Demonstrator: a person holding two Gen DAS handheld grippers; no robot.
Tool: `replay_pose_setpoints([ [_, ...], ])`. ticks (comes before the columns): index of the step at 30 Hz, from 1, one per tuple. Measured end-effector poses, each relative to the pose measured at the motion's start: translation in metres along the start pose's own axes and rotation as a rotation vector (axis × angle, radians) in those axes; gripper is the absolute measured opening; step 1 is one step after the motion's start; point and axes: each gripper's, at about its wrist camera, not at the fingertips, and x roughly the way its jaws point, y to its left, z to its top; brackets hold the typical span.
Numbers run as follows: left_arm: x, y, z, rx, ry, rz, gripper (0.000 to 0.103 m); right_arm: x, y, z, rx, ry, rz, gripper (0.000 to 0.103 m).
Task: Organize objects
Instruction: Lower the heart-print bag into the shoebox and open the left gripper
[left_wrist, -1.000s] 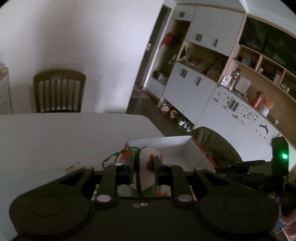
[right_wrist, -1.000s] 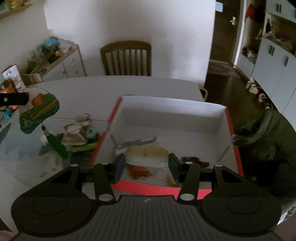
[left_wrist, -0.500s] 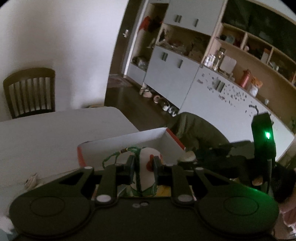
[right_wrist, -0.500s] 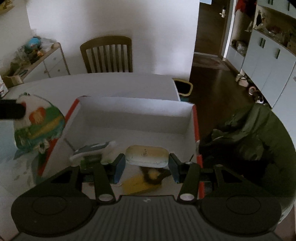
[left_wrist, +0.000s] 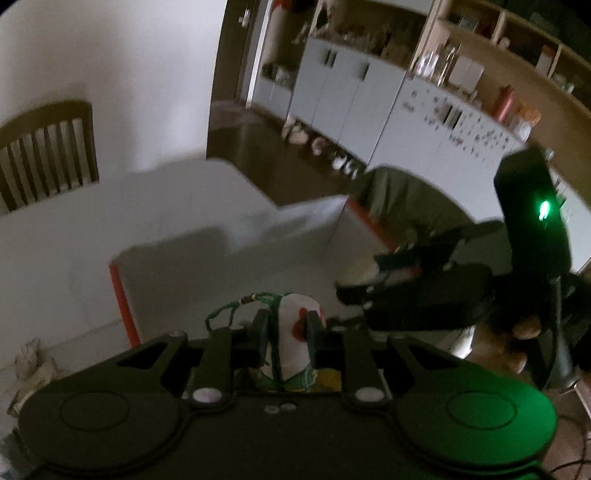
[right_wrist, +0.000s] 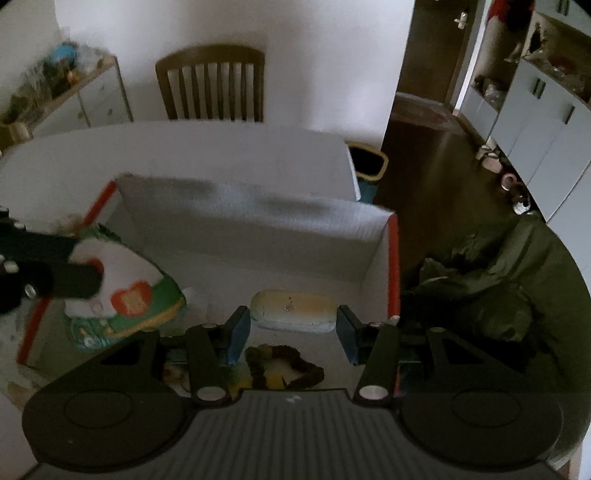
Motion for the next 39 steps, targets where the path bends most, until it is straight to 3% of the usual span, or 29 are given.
replay_pose_setpoints([
  [11, 0.034, 0.001, -0.022, 0.059, 0.118, 0.032, 0.02, 0.055, 0.028, 0.009, -0.077, 0.154, -0.02, 0.05],
  [19, 0.049, 0.001, -0.022, 0.06, 0.194, 0.031, 0.023, 0.075, 0.028, 0.005, -0.042, 0.242, -0.013, 0.05],
  [26, 0.05, 0.003, -0.023, 0.038, 0.216, 0.028, 0.026, 0.078, 0.026, 0.002, -0.008, 0.263, -0.005, 0.05],
  [34, 0.047, 0.004, -0.021, 0.027, 0.203, 0.025, 0.028, 0.067, 0.025, 0.001, 0.026, 0.227, 0.003, 0.051],
  [39, 0.038, 0.004, -0.028, 0.032, 0.189, 0.03, 0.044, 0.051, 0.027, -0.003, 0.036, 0.2, 0.015, 0.051],
])
